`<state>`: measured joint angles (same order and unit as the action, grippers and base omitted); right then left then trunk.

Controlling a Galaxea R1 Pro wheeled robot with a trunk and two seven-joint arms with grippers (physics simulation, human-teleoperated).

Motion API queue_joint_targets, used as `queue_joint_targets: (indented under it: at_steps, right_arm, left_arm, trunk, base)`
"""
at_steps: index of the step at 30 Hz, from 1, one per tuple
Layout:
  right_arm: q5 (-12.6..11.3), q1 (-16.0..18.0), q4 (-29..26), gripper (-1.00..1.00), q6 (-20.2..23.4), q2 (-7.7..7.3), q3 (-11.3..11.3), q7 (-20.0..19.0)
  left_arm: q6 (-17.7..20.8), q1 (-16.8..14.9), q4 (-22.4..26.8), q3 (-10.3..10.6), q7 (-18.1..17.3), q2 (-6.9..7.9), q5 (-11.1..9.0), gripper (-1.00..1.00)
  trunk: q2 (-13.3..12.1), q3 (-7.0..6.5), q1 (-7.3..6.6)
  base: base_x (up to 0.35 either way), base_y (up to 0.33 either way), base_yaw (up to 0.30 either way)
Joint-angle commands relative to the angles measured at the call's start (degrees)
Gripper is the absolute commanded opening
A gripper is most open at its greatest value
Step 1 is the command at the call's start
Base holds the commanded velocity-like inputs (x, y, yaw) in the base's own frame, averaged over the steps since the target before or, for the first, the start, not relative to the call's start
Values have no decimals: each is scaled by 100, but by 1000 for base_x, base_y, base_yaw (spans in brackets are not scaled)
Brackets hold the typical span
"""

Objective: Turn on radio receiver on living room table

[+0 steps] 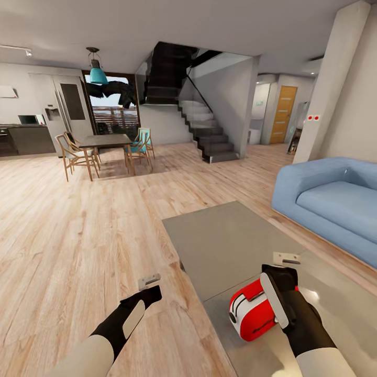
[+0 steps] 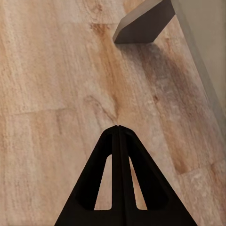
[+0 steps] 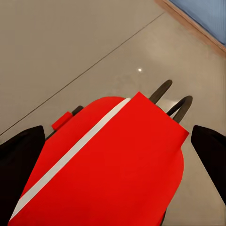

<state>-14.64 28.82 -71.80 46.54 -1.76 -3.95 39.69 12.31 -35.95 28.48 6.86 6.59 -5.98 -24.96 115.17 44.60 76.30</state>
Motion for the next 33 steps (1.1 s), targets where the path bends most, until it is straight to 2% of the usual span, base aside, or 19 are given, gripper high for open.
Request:
queue_joint_targets:
  at_steps: [1,20,23,33]
  right_arm:
    - [22,1,-1,-100,4,0,-1,2]
    - [14,1,-1,-100,-5,0,-8,-5]
    - [18,1,-1,-100,-5,0,-9,-5]
    - [22,1,-1,-100,-5,0,-9,-5]
  left_arm:
    - [0,0,0,0,0,0,0,-100]
    - [-8,0,0,0,0,0,0,-100]
    - [-9,0,0,0,0,0,1,-100]
    - [-9,0,0,0,0,0,9,-100]
  trunk:
    - [0,0,0]
    - [0,0,0]
    - [120,53,66]
    - [120,53,66]
  base:
    - [0,0,0]
    - [0,0,0]
    - [0,0,0]
    - [0,0,0]
